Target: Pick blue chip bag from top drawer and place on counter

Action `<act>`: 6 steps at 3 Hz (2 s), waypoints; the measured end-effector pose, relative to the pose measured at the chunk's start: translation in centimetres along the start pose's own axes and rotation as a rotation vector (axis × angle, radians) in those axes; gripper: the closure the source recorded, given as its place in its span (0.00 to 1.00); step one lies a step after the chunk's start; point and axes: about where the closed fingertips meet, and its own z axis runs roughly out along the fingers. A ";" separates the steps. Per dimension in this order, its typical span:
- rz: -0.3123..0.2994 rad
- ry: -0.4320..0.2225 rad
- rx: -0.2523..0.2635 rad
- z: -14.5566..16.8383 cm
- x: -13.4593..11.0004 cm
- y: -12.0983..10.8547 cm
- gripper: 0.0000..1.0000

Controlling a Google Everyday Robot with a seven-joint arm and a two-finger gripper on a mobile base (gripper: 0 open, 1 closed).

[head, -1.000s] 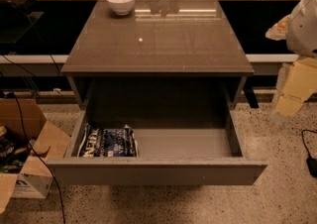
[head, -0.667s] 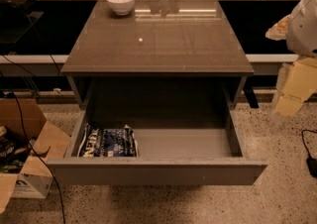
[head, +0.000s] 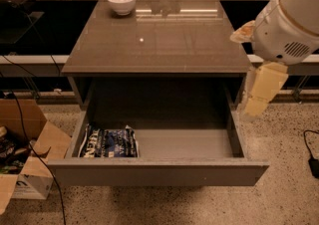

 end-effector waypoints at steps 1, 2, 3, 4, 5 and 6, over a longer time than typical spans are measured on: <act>-0.057 -0.081 -0.051 2.6 -2.2 -0.3 0.00; -0.091 -0.148 -0.106 6.0 -3.6 -0.2 0.00; -0.099 -0.239 -0.172 9.6 -4.8 0.2 0.00; -0.097 -0.250 -0.182 9.9 -5.0 0.2 0.00; -0.068 -0.232 -0.202 11.5 -5.1 0.5 0.00; -0.095 -0.249 -0.236 16.2 -6.4 0.5 0.00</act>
Offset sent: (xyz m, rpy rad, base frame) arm 0.0329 0.0779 -0.0852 0.2043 0.1121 0.2238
